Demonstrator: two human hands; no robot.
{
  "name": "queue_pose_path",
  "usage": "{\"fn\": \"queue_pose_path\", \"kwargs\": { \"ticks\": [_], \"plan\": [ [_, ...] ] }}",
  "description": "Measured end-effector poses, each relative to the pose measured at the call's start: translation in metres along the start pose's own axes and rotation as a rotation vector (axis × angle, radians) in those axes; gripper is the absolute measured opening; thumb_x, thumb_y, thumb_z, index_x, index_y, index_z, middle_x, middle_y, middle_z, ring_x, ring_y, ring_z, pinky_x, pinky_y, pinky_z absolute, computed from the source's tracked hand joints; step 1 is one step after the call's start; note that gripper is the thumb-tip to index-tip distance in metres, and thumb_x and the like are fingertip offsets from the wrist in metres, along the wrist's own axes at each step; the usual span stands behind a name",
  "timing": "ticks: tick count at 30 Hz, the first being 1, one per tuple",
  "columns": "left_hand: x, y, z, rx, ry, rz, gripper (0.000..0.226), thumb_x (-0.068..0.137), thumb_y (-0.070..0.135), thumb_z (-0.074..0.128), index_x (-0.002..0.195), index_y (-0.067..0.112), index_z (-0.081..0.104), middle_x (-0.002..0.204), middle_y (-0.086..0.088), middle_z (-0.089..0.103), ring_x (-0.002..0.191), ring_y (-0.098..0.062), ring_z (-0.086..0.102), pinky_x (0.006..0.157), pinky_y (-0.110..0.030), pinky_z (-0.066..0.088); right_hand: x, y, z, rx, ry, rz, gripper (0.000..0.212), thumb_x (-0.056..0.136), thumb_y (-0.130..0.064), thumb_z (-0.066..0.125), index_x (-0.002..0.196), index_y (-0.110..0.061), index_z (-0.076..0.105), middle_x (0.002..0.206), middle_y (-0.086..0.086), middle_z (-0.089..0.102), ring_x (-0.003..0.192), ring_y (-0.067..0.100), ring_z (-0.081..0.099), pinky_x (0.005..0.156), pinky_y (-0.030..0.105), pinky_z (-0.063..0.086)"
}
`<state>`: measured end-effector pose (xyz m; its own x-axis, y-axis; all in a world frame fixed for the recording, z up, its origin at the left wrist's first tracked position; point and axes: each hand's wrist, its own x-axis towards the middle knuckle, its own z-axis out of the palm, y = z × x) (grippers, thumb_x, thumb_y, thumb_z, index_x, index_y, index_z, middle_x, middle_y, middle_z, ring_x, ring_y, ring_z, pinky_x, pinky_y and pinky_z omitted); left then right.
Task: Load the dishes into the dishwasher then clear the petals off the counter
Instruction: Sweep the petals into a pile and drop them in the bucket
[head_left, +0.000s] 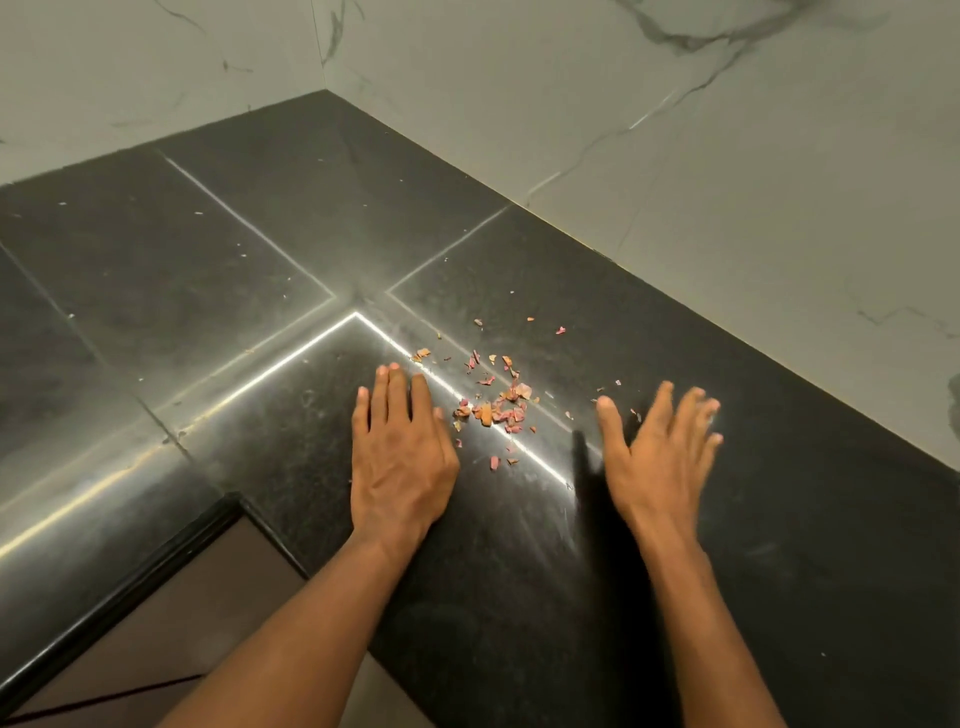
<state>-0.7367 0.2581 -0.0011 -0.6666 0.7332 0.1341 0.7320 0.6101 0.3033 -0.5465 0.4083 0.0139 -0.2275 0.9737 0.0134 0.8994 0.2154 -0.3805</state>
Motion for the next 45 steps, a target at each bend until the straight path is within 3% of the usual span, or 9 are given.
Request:
{"fn": "queue_pose_path", "kwargs": {
  "ticks": [3,9,14,17,22,29,33,37,45],
  "plan": [
    [-0.001,0.0,0.0,0.004,0.005,-0.005,0.056,0.105,0.03,0.022,0.151,0.004,0.038,0.161,-0.02,0.031,0.153,-0.031,0.021,0.125,-0.05,0.019,0.0,0.016,0.007,-0.226,-0.055,0.038,0.11,0.089,-0.087,0.003,0.164,-0.005,0.0,0.171,0.021,-0.005,0.158,0.03,-0.013,0.127,0.054,-0.005],
    [-0.001,0.003,0.0,0.038,0.006,-0.009,0.054,0.105,0.028,0.025,0.151,0.004,0.038,0.161,-0.02,0.031,0.153,-0.031,0.021,0.125,-0.05,0.019,-0.006,-0.035,0.029,-0.26,-0.162,-0.281,0.094,0.097,-0.077,-0.005,0.161,-0.009,-0.015,0.168,0.014,-0.023,0.155,0.026,-0.025,0.127,0.049,-0.011],
    [0.0,0.003,0.0,0.045,0.025,-0.013,0.053,0.104,0.026,0.026,0.149,0.004,0.041,0.159,-0.02,0.034,0.153,-0.03,0.023,0.124,-0.049,0.02,-0.026,-0.076,0.038,0.22,-0.28,-0.518,0.068,0.11,-0.049,0.02,0.165,-0.017,-0.003,0.172,-0.001,-0.008,0.156,0.004,-0.016,0.129,0.038,-0.003],
    [0.0,0.003,0.0,0.05,0.025,-0.019,0.052,0.104,0.026,0.026,0.149,0.004,0.041,0.159,-0.02,0.034,0.153,-0.03,0.024,0.124,-0.049,0.02,-0.015,-0.076,0.027,0.455,-0.115,-0.434,0.065,0.11,-0.048,0.027,0.166,-0.019,0.008,0.173,-0.003,0.003,0.157,0.002,-0.007,0.129,0.032,-0.002],
    [-0.001,0.002,0.0,0.049,0.014,-0.011,0.052,0.105,0.026,0.025,0.15,0.004,0.04,0.16,-0.019,0.033,0.153,-0.03,0.023,0.125,-0.049,0.019,0.068,-0.044,0.021,0.082,-0.101,-0.201,0.089,0.101,-0.072,0.011,0.165,-0.009,0.004,0.172,0.013,-0.005,0.159,0.022,-0.011,0.129,0.047,-0.003],
    [-0.001,0.002,0.001,0.078,0.007,-0.01,0.053,0.106,0.027,0.023,0.152,0.004,0.037,0.161,-0.019,0.03,0.154,-0.03,0.019,0.124,-0.05,0.02,0.065,-0.077,0.046,-0.243,-0.276,-0.616,0.083,0.102,-0.067,-0.003,0.163,-0.011,-0.008,0.17,0.012,-0.016,0.156,0.023,-0.021,0.128,0.048,-0.008],
    [0.0,0.003,0.0,0.091,0.003,-0.012,0.054,0.105,0.028,0.023,0.152,0.004,0.037,0.161,-0.02,0.03,0.154,-0.03,0.019,0.124,-0.05,0.02,0.021,-0.081,0.044,0.008,-0.381,-0.777,0.072,0.106,-0.056,0.006,0.164,-0.016,-0.002,0.172,0.001,-0.009,0.156,0.009,-0.017,0.129,0.04,-0.004],
    [0.0,0.002,0.001,0.098,-0.004,-0.014,0.054,0.105,0.027,0.024,0.152,0.004,0.037,0.161,-0.019,0.03,0.154,-0.03,0.02,0.124,-0.05,0.02,0.027,-0.08,0.02,0.503,-0.408,-0.552,0.066,0.109,-0.054,0.022,0.165,-0.025,0.0,0.168,-0.015,-0.012,0.153,-0.006,-0.014,0.126,0.022,-0.006],
    [0.0,0.003,0.001,0.062,-0.003,-0.009,0.054,0.105,0.028,0.026,0.151,0.004,0.038,0.16,-0.02,0.031,0.153,-0.03,0.022,0.124,-0.05,0.021,0.131,-0.12,0.053,-0.123,-0.328,-0.585,0.089,0.1,-0.073,0.004,0.164,-0.013,-0.004,0.17,0.008,-0.013,0.158,0.02,-0.015,0.128,0.049,-0.009]
  ]
}}
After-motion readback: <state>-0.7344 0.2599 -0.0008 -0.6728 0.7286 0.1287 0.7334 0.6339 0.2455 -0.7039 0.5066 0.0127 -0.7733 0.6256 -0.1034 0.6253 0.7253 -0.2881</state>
